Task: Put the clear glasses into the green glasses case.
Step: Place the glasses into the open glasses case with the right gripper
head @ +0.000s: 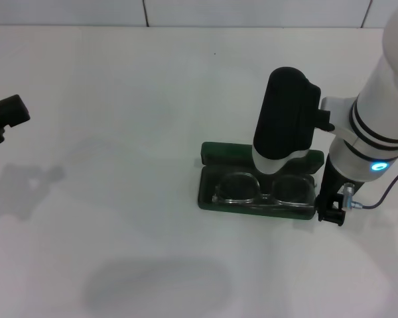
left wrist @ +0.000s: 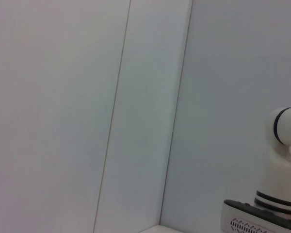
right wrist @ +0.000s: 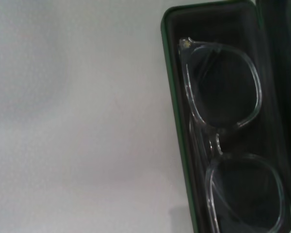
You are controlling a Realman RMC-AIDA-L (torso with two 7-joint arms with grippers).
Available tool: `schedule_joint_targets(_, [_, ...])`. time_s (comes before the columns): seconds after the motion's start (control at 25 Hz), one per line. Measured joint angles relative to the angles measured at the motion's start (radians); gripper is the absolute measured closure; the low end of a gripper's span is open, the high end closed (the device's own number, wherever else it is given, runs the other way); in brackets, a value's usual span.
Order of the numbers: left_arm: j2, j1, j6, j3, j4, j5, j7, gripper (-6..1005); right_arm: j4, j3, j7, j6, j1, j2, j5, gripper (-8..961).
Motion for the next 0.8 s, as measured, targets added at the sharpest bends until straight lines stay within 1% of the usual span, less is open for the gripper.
schedule_joint_targets(0.48, [0.0, 0.0, 0.0, -0.001, 0.0, 0.001, -0.004, 955, 0.023, 0.0, -0.021, 0.041, -0.001, 0.0, 0.004, 947])
schedule_joint_targets(0.8, [0.0, -0.001, 0.0, -0.001, 0.0, 0.001, -0.005, 955, 0.0, -0.001, -0.023, 0.036, -0.004, 0.0, 0.003, 947])
